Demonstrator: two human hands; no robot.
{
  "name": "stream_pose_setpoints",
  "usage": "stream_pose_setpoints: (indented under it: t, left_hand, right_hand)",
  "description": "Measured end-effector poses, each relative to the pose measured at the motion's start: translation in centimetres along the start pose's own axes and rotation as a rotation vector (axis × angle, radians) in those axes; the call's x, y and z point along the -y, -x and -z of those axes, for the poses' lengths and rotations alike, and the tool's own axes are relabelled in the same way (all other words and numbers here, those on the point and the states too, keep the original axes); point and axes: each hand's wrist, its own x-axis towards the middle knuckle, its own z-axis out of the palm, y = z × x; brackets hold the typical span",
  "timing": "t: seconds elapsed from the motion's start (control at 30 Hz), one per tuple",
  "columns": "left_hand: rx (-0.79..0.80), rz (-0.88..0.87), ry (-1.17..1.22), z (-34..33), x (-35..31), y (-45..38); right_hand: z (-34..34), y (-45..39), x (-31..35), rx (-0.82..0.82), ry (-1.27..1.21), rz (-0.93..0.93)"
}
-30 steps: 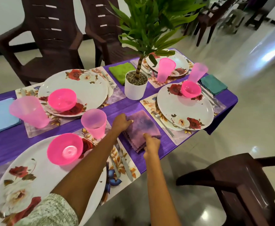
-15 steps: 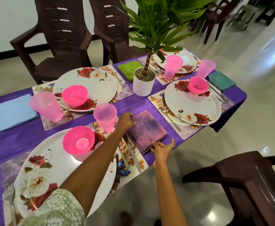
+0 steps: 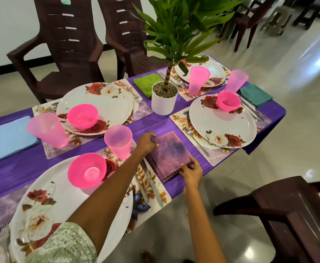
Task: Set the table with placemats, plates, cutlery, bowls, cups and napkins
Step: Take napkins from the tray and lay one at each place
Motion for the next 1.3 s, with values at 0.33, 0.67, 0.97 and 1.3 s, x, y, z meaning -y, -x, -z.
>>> stream_pose_setpoints:
  t: [0.33,0.67,0.97,1.3]
  left_hand:
    - [-0.04,-0.192,-0.463,-0.4,-1.2,0.9]
    - [0.092,-0.341,-0.757,-5.4,-0.8,2.5]
    - [0.04,-0.398,-0.725,-5.9,0.4,1.8]
    - [-0.004,-0.418,-0.653,-5.8,0.3,1.8]
  right_hand:
    - [0.2,-0.1,0.9,-0.051,0.212,0.12]
    - [-0.5,-0.8,1.2,0.136,0.946,0.482]
    - [-0.3,-1.4,1.8,0.093,1.027,0.503]
    - [0.4,-3.9,4.4,0.158,0.473,0.226]
